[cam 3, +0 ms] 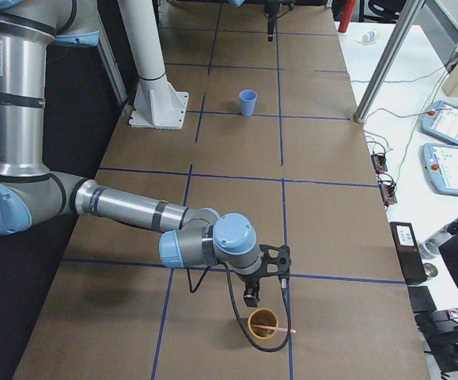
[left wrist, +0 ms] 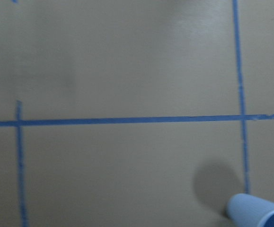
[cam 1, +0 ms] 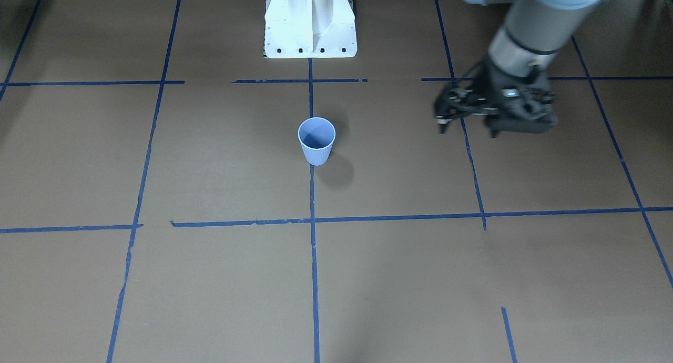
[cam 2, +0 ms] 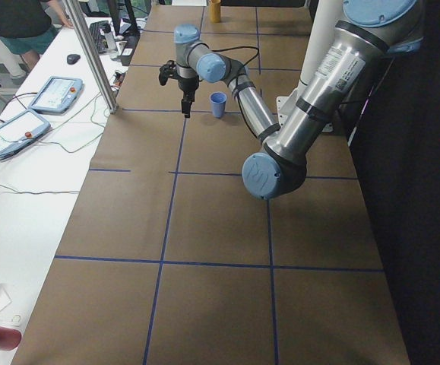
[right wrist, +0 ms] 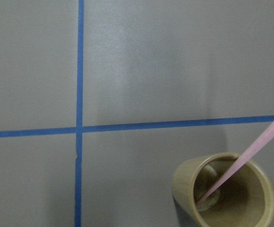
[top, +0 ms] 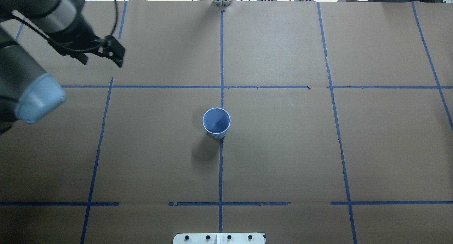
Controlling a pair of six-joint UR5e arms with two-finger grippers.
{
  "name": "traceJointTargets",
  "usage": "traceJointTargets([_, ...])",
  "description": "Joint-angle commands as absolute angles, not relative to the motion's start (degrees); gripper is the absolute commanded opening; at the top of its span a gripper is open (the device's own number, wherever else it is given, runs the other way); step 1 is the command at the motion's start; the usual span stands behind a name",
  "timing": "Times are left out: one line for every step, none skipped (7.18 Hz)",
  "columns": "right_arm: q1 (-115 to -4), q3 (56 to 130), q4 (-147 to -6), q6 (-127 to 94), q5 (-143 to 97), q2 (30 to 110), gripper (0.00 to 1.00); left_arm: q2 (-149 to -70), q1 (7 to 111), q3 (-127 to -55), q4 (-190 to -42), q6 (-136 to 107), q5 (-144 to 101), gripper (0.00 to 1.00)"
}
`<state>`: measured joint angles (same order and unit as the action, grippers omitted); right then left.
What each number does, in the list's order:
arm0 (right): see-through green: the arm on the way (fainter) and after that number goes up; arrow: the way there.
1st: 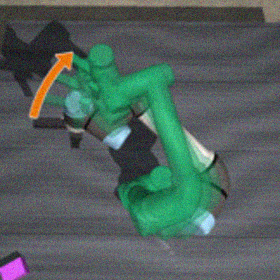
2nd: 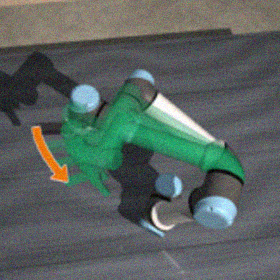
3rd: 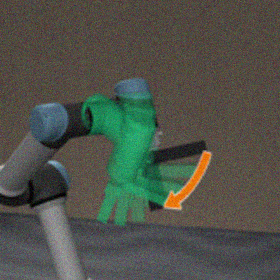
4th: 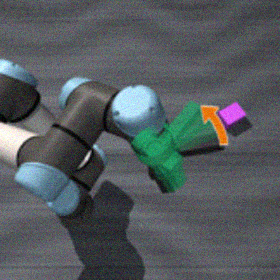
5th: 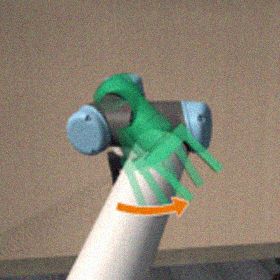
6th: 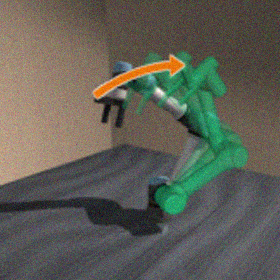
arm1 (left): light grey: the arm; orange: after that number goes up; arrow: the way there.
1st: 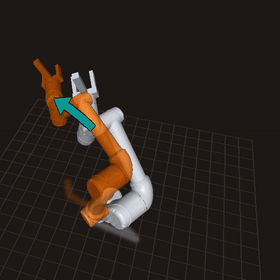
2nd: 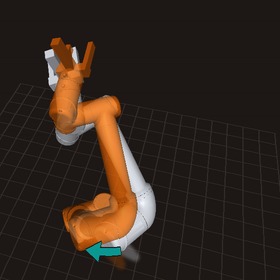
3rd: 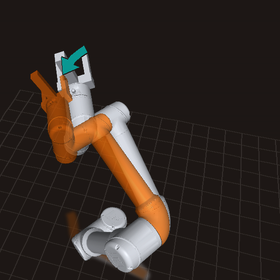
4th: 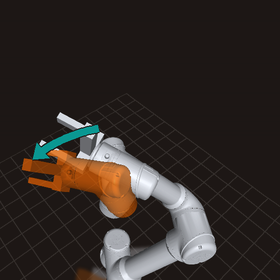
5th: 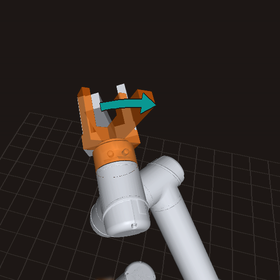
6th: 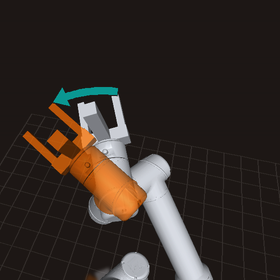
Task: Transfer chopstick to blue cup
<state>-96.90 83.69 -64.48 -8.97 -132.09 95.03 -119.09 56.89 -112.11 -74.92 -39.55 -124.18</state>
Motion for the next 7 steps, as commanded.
traceJointTargets([-97.99, 76.15, -59.78, -9.14, -128.86, 91.42, 1.00, -111.65, 63.08, -114.95, -74.79, -27.21, -123.93, 1.00])
traceJointTargets([-98.35, 74.81, -58.37, -9.40, -128.76, 91.32, 1.00, -111.27, 64.67, -115.13, -74.79, -25.85, -123.93, 1.00])
traceJointTargets([-98.52, 73.66, -58.27, -9.49, -128.67, 91.06, 1.00, -111.36, 64.69, -115.05, -74.79, -25.84, -123.84, 1.00])
traceJointTargets([-98.53, 71.74, -57.75, -9.93, -127.89, 90.10, 1.00, -111.62, 64.69, -115.22, -74.79, -25.93, -123.84, 1.00])
traceJointTargets([-98.53, 68.33, -56.44, -11.58, -127.36, 87.83, 1.00, -111.71, 64.60, -115.22, -74.88, -25.93, -123.84, 1.00])
traceJointTargets([-98.35, 64.46, -54.51, -12.56, -127.27, 85.37, 1.00, -111.71, 64.69, -115.31, -74.88, -25.93, -123.75, 1.00])
traceJointTargets([-98.35, 61.55, -53.88, -12.66, -126.40, 83.78, 1.00, -111.71, 64.69, -115.31, -74.88, -25.84, -123.58, 1.00])
